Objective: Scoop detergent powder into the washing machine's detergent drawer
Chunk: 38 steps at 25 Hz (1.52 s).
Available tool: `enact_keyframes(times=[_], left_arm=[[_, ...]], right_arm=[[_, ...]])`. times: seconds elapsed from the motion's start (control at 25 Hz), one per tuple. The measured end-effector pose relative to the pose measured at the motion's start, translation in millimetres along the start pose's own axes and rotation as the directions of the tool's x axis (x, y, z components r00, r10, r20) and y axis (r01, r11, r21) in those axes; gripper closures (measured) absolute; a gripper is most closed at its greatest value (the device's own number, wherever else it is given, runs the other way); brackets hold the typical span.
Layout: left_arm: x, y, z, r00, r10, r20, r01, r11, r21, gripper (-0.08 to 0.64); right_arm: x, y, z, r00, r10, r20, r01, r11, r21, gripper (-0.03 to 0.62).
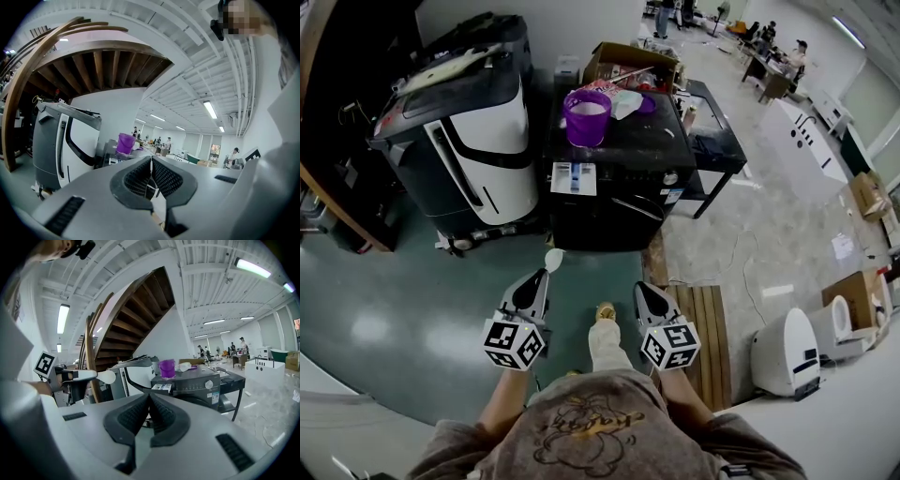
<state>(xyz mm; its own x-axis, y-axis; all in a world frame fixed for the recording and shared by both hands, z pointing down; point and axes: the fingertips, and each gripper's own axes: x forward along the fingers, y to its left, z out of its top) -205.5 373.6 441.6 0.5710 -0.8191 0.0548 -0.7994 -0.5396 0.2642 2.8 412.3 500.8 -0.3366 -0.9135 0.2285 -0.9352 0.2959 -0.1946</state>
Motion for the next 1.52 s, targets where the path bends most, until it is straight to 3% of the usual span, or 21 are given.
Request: enact_keyframes(times=[0.4,0.96,1.52], left_arm=[[86,30,21,1.0,0.012,-0.002,-0.012,1.0,0.009,0.535],[207,71,61,0.997,0.081,0.009,-0.081,0.997,0.015,0.535],[304,88,75,0.99,0.131,0.046,-0.132,0.991,0.011,0.535]], right_arm=[[78,-53,36,1.0,0.007,0.006,-0.007,1.0,0.007,0.601],[186,-118,104,0.996,0.088,0.018,-0.088,0.996,-0.008,0.6],[261,-185,135,0.99,0.141,0.004,-0.14,0.99,-0.022,0.6]])
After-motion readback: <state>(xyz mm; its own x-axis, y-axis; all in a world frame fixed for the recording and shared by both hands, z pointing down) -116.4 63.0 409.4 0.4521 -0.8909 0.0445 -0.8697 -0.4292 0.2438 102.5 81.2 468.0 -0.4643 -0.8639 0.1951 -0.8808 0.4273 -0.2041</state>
